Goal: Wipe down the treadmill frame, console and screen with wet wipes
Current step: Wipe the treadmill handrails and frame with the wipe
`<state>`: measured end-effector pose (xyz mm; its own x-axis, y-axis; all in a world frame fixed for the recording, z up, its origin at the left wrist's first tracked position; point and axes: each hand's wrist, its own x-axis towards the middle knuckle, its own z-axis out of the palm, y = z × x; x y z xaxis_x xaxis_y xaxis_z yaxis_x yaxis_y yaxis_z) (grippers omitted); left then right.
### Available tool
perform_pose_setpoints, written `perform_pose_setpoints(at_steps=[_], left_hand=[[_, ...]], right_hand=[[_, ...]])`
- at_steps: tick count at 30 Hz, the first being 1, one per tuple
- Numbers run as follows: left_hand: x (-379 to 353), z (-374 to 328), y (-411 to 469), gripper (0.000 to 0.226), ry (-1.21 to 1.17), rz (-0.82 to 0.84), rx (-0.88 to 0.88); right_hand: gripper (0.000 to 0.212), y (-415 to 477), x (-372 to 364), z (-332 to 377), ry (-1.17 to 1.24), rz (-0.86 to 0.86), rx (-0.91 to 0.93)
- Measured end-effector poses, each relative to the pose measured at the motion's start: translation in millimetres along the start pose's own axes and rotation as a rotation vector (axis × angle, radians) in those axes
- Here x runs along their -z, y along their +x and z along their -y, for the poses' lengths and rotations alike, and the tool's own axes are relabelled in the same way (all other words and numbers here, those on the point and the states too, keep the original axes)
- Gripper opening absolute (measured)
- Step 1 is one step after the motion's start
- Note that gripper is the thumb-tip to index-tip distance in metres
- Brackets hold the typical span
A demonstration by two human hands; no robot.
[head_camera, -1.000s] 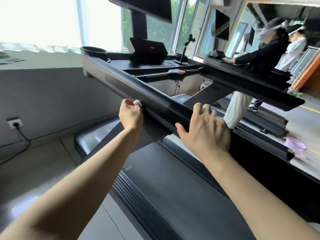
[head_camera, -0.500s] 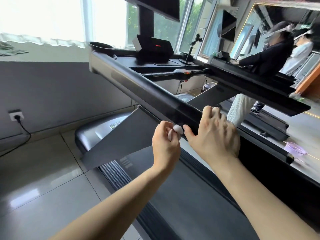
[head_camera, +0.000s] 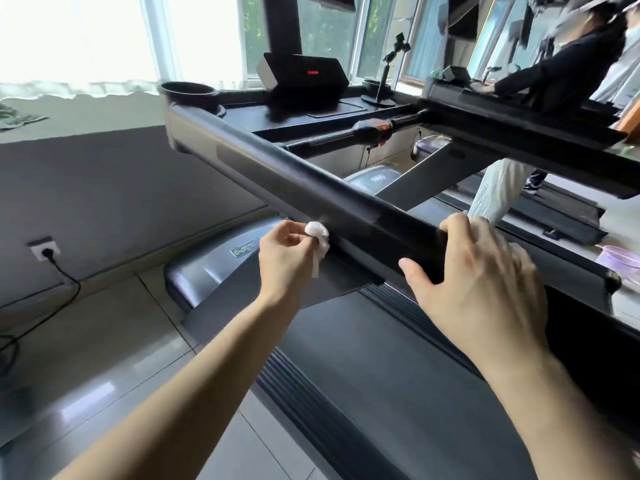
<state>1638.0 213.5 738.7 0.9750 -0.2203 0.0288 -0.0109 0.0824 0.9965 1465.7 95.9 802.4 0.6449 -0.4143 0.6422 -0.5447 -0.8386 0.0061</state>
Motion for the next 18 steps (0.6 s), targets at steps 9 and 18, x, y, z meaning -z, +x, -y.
perform_pose_setpoints(at_steps=[9,18], left_hand=[[43.8,-39.5,14.9,0.008,-0.013,0.49,0.178],[59.9,-66.8,40.5,0.017,0.177,0.699,0.106]], right_hand=[[0.026,-12.5,-35.9,93.7,0.613,-0.039,0.081],[0.019,-7.4,-70.5,95.1,0.633,-0.146,0.005]])
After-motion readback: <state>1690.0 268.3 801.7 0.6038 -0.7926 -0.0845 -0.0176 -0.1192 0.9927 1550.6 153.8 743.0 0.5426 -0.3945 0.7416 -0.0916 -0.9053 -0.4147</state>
